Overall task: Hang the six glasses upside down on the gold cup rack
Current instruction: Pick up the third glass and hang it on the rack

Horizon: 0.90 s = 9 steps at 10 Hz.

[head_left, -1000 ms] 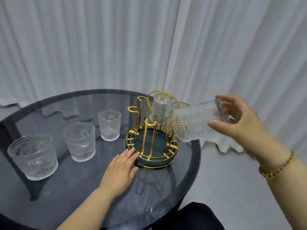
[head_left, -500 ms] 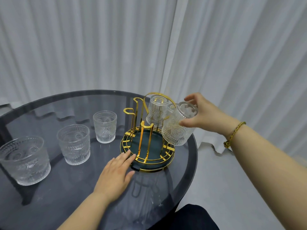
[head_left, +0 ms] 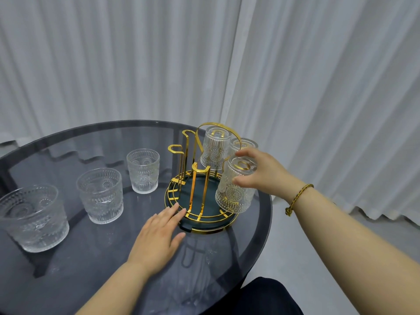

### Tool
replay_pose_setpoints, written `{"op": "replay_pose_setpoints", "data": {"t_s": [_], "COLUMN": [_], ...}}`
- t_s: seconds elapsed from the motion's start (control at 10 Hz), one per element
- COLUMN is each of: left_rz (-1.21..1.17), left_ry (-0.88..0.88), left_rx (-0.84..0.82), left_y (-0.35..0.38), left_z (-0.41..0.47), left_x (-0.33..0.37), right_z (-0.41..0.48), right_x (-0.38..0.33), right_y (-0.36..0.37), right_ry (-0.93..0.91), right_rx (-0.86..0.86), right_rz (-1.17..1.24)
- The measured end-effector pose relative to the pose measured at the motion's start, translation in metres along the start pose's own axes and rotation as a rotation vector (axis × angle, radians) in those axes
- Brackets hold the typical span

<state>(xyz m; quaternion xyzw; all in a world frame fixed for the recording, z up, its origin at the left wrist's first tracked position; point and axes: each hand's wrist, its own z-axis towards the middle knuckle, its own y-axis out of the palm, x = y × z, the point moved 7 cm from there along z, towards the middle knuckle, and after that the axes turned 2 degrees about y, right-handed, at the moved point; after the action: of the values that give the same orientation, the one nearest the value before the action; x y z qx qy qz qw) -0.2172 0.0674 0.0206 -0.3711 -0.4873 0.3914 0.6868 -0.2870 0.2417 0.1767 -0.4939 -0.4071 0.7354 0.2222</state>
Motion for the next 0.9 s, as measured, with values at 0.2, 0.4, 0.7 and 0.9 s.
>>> {"op": "replay_pose_setpoints", "data": {"t_s": [0.2,0.4,0.7,0.9], "left_rz": [-0.007,0.007,-0.069,-0.081], "left_ry": [-0.004,-0.011,-0.037,-0.133], "left_rx": [-0.006,-0.004,-0.01,0.132], "left_y": [0.001,0.0,-0.01,-0.048], "left_z": [0.0,-0.001,-0.009,-0.05], "left_x": [0.001,0.0,0.003,-0.02], "right_z": [0.0,-0.002,-0.017,-0.054], "right_x": [0.002,0.001,-0.013,-0.061], "right_y": [0.004,0.004,-0.014,-0.01], "right_ry": [0.017,0.019,-0.02,-0.299], "right_rx": [-0.031,-0.027,0.198,0.515], "right_rz": [-0.014,-0.014,-0.041,0.059]}}
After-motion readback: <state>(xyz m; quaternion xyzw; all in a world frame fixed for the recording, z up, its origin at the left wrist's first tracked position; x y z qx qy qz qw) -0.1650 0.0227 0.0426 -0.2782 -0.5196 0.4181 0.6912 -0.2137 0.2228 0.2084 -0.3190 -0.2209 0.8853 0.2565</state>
